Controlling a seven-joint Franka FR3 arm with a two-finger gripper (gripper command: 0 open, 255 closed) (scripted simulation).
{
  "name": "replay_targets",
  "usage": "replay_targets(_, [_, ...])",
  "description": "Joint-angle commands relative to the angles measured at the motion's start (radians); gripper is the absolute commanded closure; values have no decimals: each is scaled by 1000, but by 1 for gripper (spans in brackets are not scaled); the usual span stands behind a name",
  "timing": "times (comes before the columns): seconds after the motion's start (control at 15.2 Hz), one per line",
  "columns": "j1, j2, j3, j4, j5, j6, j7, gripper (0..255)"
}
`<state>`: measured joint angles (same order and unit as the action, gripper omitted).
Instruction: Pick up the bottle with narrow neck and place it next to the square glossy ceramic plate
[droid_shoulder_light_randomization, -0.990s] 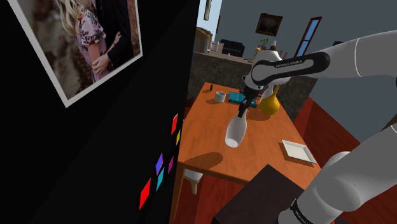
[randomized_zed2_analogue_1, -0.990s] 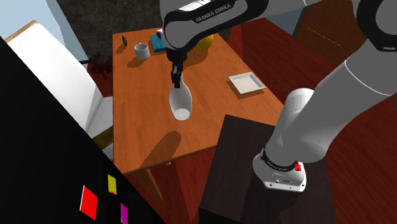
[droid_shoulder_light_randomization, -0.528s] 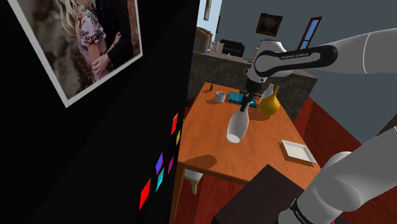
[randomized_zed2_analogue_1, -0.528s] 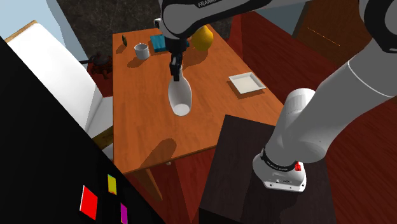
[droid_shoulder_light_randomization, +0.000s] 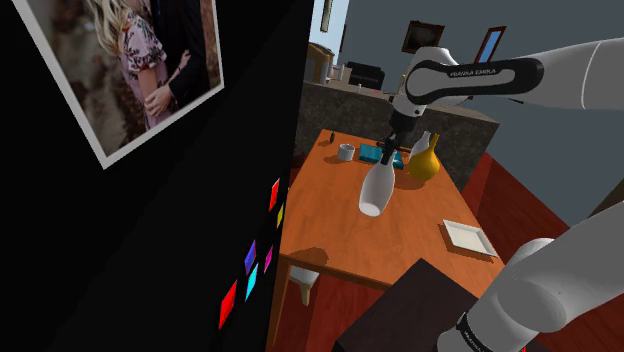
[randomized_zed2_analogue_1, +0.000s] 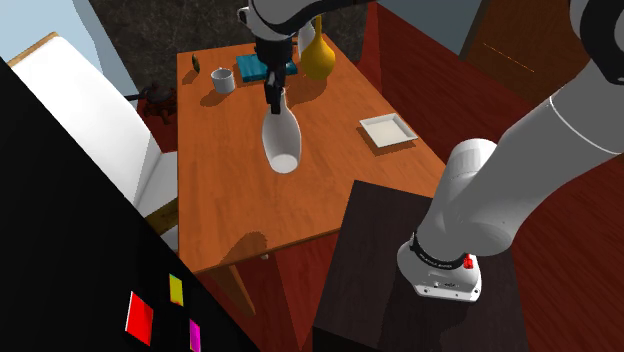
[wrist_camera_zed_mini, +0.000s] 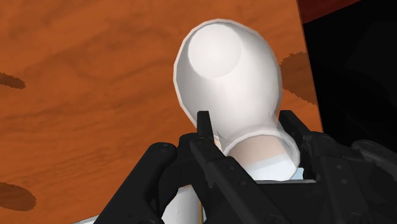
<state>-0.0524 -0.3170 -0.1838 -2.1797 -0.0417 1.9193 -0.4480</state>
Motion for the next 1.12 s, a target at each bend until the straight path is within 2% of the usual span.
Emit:
replay_targets(0.0, [1,-1,1,28,0,-29,0,255])
replay_targets(1.06, [5,13,7,257,6,-244,0,255])
